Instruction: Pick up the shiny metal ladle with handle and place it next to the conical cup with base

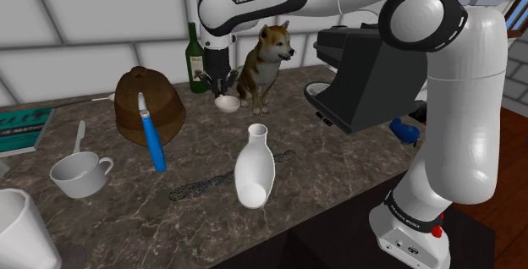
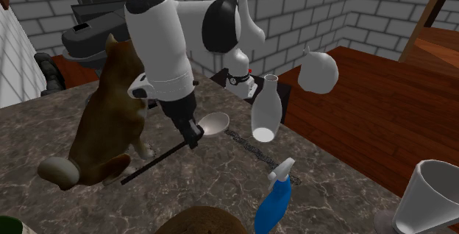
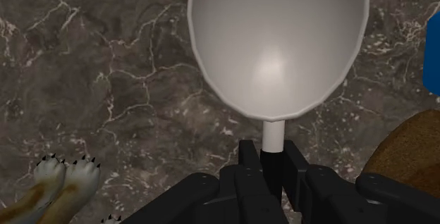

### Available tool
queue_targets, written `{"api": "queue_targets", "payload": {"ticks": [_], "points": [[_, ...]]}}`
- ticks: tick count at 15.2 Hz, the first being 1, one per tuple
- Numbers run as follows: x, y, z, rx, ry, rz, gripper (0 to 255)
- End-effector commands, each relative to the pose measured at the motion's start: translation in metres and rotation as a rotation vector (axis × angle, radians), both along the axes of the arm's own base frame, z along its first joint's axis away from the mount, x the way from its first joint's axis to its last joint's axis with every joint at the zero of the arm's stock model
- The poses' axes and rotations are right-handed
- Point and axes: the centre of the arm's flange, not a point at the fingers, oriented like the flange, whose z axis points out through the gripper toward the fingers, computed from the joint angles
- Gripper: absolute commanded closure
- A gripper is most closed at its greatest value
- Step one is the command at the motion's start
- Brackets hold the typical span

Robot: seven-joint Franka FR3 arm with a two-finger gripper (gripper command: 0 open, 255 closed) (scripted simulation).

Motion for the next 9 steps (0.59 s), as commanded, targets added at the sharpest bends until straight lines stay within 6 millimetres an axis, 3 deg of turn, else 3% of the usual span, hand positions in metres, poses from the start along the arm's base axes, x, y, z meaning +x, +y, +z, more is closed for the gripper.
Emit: {"api": "queue_targets", "payload": {"ticks": [1, 9], "points": [[0.000, 0.000, 0.010, 0.000, 0.000, 0.000, 255], [0.000, 0.000, 0.052, 0.000, 0.000, 0.000, 255]]}}
